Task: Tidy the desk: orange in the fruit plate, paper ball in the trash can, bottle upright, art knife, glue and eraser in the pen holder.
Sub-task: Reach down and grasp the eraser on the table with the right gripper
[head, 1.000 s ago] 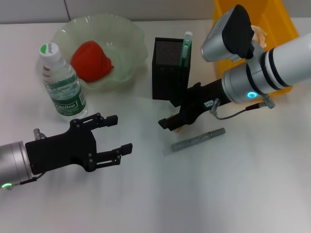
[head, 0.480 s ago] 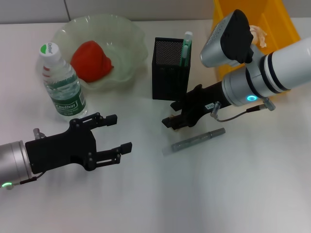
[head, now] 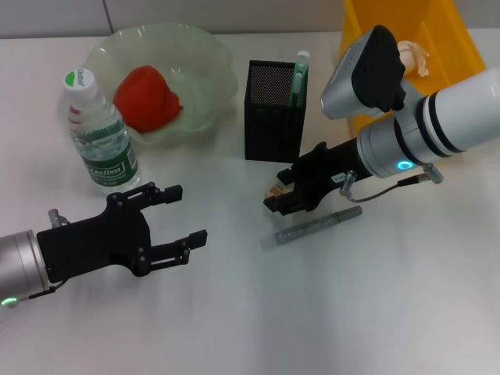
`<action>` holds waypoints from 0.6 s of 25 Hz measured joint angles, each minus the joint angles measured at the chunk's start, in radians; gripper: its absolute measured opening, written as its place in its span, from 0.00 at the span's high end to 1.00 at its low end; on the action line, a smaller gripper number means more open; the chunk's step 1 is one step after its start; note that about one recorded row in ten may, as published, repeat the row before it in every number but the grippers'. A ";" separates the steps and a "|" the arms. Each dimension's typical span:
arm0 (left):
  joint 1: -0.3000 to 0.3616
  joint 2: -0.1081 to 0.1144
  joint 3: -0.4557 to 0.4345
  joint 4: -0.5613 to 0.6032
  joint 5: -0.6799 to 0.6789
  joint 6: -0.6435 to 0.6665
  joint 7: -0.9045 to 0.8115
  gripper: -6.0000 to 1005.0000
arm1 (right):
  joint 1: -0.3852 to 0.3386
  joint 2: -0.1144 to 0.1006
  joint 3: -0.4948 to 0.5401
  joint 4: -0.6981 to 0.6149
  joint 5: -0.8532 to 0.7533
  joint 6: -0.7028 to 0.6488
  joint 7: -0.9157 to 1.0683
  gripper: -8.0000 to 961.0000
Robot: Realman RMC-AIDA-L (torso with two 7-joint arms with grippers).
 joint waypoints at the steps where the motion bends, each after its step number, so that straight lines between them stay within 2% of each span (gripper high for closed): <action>1: 0.000 0.000 0.002 0.000 0.000 -0.002 0.000 0.20 | -0.002 0.000 -0.004 0.000 0.000 0.005 0.000 0.47; 15: 0.000 -0.001 0.003 -0.004 -0.002 -0.003 0.000 0.20 | -0.004 0.002 -0.027 0.000 0.002 0.023 0.000 0.52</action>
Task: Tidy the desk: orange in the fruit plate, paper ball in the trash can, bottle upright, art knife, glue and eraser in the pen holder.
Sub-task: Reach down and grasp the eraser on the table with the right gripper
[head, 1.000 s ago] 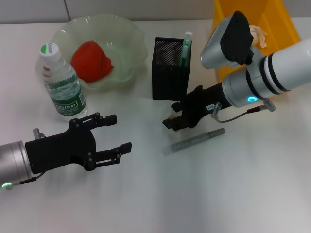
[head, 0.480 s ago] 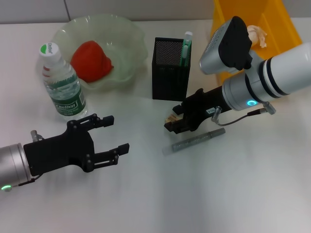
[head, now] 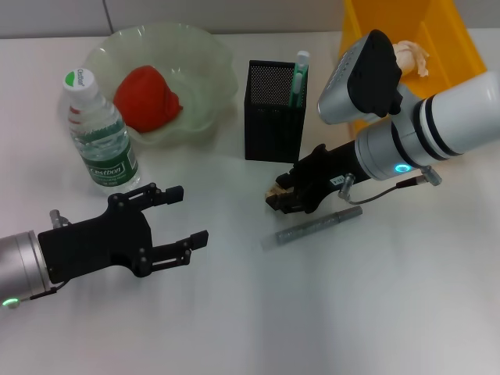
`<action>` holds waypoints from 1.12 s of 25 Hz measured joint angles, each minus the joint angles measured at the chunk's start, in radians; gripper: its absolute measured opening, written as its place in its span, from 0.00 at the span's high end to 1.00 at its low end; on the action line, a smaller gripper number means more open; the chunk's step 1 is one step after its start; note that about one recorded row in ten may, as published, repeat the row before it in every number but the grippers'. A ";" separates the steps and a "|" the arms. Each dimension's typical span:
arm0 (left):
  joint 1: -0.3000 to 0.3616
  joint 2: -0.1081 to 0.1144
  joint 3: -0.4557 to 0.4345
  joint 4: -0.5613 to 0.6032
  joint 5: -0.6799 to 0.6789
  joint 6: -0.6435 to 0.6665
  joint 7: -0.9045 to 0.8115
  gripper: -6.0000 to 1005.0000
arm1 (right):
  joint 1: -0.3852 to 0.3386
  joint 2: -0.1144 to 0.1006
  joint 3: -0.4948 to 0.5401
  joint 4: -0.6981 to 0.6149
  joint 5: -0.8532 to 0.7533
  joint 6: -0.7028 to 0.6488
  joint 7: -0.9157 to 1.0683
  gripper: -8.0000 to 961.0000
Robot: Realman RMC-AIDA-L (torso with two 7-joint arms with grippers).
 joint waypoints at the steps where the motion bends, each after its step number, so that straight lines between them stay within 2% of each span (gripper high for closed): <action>1: 0.000 0.000 0.000 0.000 -0.001 0.000 0.000 0.20 | 0.000 0.000 0.000 0.000 0.000 0.000 0.000 0.53; 6: 0.000 0.000 0.001 -0.001 -0.001 0.000 0.000 0.20 | 0.000 0.000 -0.001 0.000 0.000 0.000 0.000 0.57; 12: 0.000 0.000 0.002 -0.002 -0.001 0.000 0.000 0.20 | 0.000 0.000 -0.015 0.000 0.000 0.001 0.000 0.57; 28: 0.003 0.000 -0.001 0.004 -0.001 0.007 -0.003 0.20 | -0.008 0.000 -0.032 -0.022 0.000 0.023 0.006 0.70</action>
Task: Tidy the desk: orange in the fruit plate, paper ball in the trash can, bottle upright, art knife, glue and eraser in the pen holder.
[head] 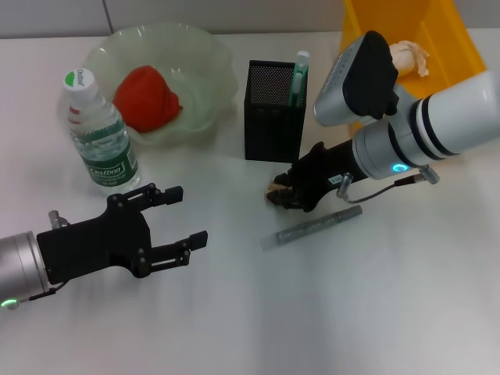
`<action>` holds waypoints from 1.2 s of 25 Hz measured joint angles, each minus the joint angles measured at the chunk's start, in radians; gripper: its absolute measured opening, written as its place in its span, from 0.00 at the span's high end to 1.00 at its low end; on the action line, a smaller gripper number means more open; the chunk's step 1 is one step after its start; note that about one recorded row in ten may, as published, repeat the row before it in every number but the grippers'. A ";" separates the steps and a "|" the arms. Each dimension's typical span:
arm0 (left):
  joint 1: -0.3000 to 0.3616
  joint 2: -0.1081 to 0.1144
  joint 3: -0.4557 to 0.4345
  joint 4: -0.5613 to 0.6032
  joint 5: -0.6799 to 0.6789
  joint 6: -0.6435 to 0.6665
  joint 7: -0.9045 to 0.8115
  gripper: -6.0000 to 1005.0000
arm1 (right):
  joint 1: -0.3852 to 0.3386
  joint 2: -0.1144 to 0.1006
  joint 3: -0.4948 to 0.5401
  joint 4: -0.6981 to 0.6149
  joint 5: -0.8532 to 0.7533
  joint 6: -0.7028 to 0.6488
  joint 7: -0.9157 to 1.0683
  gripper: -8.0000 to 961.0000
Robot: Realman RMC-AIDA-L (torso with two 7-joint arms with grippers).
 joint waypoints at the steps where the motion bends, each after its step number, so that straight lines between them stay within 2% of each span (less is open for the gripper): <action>1: 0.000 0.000 0.000 0.000 0.000 0.000 0.000 0.20 | -0.003 0.000 0.001 -0.007 0.002 -0.002 0.000 0.71; 14: 0.002 0.002 -0.006 0.001 0.000 0.014 -0.012 0.20 | -0.148 -0.003 -0.005 -0.191 0.133 -0.049 -0.060 0.73; 25: 0.017 0.001 -0.011 0.002 -0.003 0.006 0.013 0.20 | -0.254 -0.005 0.012 -0.206 0.372 -0.087 -0.282 0.73; 30: 0.018 0.000 -0.010 0.002 -0.003 0.008 0.016 0.20 | -0.271 -0.006 0.028 -0.202 0.399 -0.088 -0.326 0.73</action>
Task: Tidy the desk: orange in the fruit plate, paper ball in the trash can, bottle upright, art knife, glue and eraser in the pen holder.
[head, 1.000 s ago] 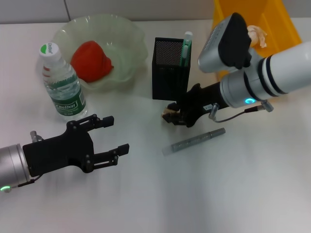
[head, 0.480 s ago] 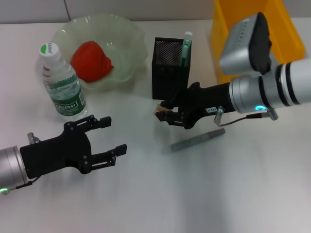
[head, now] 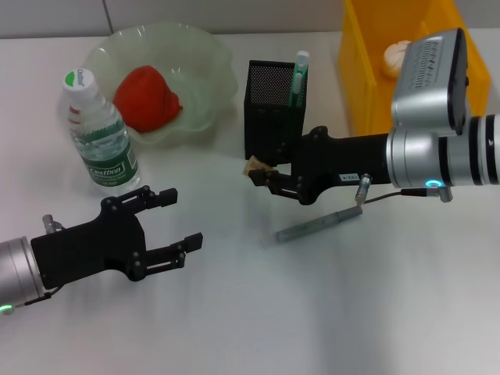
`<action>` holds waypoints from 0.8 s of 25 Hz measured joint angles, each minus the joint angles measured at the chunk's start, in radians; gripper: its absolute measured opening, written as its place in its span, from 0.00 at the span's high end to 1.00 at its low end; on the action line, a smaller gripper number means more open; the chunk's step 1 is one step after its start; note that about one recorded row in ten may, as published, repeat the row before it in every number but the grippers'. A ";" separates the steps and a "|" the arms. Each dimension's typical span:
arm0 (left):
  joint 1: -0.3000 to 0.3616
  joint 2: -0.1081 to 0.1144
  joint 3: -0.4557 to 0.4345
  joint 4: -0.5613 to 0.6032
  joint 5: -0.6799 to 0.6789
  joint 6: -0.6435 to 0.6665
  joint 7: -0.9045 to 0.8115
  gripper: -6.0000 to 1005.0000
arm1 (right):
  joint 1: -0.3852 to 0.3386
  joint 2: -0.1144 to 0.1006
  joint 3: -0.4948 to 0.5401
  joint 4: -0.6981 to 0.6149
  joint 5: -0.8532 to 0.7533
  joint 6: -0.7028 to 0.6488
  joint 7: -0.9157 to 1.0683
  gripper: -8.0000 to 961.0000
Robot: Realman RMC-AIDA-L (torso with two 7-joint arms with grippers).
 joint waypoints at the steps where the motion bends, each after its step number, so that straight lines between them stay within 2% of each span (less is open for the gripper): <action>1: 0.000 0.000 -0.001 0.000 0.000 0.001 0.000 0.20 | -0.002 0.000 0.002 0.000 0.004 0.000 -0.008 0.72; 7: -0.001 0.001 -0.010 0.005 0.000 0.003 0.000 0.20 | -0.015 -0.001 0.021 0.025 0.089 -0.029 -0.084 0.72; 20: -0.006 0.002 -0.007 0.021 -0.001 0.005 -0.005 0.20 | -0.022 -0.005 0.204 0.086 0.146 -0.169 -0.177 0.73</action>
